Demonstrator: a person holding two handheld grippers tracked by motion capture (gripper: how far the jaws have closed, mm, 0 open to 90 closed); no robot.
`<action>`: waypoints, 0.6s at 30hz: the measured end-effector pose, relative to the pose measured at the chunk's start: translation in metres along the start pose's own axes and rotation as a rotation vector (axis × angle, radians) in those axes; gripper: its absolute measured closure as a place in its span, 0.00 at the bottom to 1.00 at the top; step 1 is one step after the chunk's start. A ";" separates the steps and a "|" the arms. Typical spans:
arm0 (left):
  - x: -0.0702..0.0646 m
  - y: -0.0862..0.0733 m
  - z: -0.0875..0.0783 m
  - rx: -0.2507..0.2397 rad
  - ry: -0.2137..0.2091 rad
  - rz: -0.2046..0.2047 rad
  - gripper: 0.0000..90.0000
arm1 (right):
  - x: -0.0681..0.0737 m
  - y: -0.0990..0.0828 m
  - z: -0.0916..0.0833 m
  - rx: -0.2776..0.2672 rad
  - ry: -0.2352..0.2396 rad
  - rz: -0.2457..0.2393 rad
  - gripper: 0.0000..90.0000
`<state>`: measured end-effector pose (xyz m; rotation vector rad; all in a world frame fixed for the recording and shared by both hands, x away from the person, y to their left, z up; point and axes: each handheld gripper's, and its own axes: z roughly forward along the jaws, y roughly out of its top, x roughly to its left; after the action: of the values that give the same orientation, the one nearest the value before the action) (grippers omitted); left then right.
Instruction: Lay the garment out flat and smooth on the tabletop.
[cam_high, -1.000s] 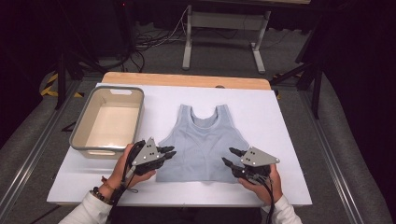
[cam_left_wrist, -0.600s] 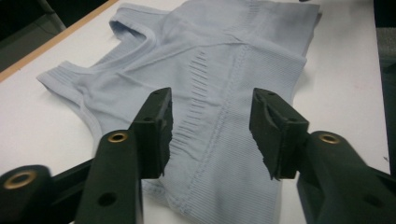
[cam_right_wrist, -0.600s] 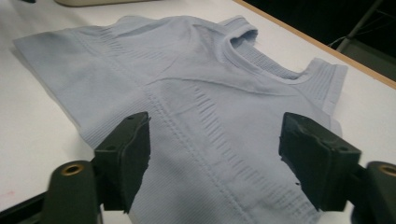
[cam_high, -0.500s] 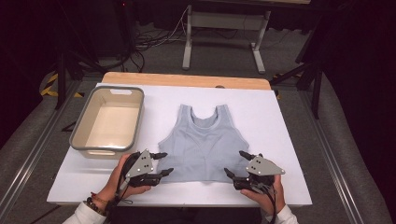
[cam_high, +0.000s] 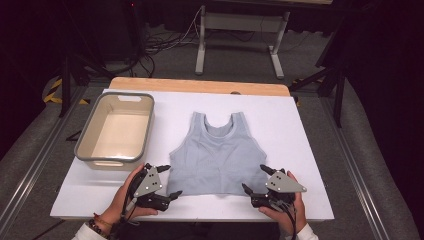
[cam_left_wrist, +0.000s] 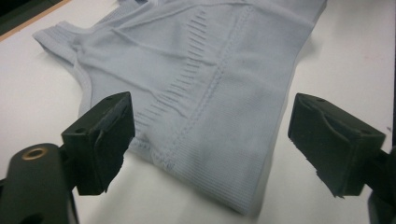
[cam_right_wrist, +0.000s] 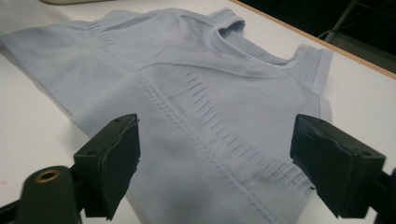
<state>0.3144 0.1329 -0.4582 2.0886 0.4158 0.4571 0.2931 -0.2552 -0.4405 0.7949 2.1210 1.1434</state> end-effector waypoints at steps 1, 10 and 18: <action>0.000 -0.001 -0.001 -0.006 0.001 -0.005 0.17 | 0.000 0.000 0.000 -0.002 -0.001 0.003 0.17; 0.006 -0.003 -0.002 -0.031 -0.011 -0.031 0.15 | -0.007 -0.004 0.001 -0.019 -0.003 0.028 0.28; 0.006 -0.001 -0.001 0.004 -0.009 -0.028 0.39 | -0.005 -0.005 0.003 -0.001 0.034 0.036 0.61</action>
<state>0.3196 0.1370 -0.4580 2.0851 0.4407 0.4301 0.2977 -0.2599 -0.4452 0.8210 2.1417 1.1849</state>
